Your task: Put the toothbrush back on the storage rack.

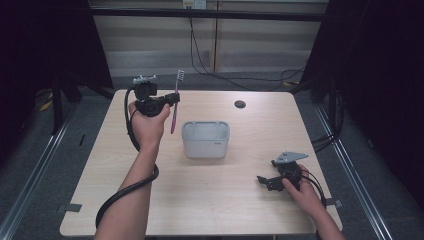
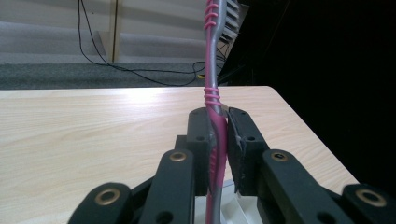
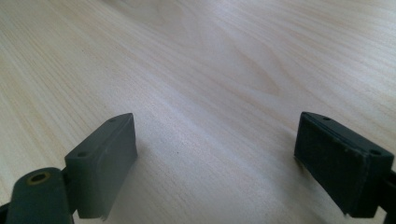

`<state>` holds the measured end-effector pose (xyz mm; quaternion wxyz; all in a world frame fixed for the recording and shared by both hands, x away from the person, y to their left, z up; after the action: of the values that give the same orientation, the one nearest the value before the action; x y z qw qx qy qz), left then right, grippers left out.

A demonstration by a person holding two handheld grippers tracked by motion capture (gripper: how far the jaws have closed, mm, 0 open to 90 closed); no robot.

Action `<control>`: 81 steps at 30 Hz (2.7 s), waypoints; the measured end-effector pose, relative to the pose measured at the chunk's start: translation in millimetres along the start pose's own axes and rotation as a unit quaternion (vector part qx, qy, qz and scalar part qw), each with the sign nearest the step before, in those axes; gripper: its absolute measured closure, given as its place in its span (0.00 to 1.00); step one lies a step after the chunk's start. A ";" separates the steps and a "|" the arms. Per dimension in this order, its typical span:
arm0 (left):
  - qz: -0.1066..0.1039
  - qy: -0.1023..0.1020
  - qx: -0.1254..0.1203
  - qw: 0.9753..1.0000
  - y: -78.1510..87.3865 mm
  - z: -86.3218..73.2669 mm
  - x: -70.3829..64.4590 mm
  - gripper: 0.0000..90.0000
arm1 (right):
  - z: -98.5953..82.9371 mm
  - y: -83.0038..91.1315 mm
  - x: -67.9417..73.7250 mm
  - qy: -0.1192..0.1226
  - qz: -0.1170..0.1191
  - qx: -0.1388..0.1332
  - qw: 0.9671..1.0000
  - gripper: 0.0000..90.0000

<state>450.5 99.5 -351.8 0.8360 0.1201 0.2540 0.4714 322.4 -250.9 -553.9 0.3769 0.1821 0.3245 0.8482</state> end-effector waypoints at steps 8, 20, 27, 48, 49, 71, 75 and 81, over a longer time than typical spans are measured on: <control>0.002 -0.002 -0.001 1.000 -2.6 -0.3 -1.7 0.89 | 0.0 0.0 0.0 0.000 0.000 0.000 1.000 0.14; -0.002 -0.003 -0.003 1.000 -9.6 -0.2 -6.5 0.89 | 0.0 0.0 0.0 0.000 0.000 0.000 1.000 0.14; -0.002 -0.005 -0.004 1.000 -14.2 -1.6 -8.5 0.89 | 0.0 0.0 0.0 0.000 0.000 0.000 1.000 0.14; -0.007 -0.011 -0.005 1.000 -28.5 -8.6 -15.9 0.89 | 0.0 0.0 0.0 0.000 0.000 0.000 1.000 0.14; -0.008 -0.009 -0.006 1.000 -29.1 -9.1 -16.0 0.89 | 0.0 0.0 0.0 0.000 0.000 0.000 1.000 0.14; -0.003 -0.008 -0.006 1.000 -42.4 -19.5 -15.6 0.89 | 0.0 -0.1 0.0 0.000 0.001 0.000 1.000 0.14; 0.001 -0.008 -0.008 1.000 -45.8 -22.1 -14.8 0.89 | 0.1 -0.1 0.0 0.000 0.001 0.000 1.000 0.14; -0.001 -0.011 -0.005 1.000 -48.8 -26.4 -15.9 0.92 | 0.3 -0.3 -0.1 0.001 0.003 0.000 1.000 0.14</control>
<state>465.0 59.3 -390.6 0.8399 0.1209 0.2428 0.4702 322.8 -250.7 -553.9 0.3737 0.1823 0.3241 0.8498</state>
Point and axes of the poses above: each handheld gripper's, and its own axes: y roughly backward along the jaws, z roughly out of its top, x roughly to its left, the point moved 6 cm from there along -y, roughly forward along the jaws, and after that the axes turned 3 degrees about z, right-handed, at the moved point
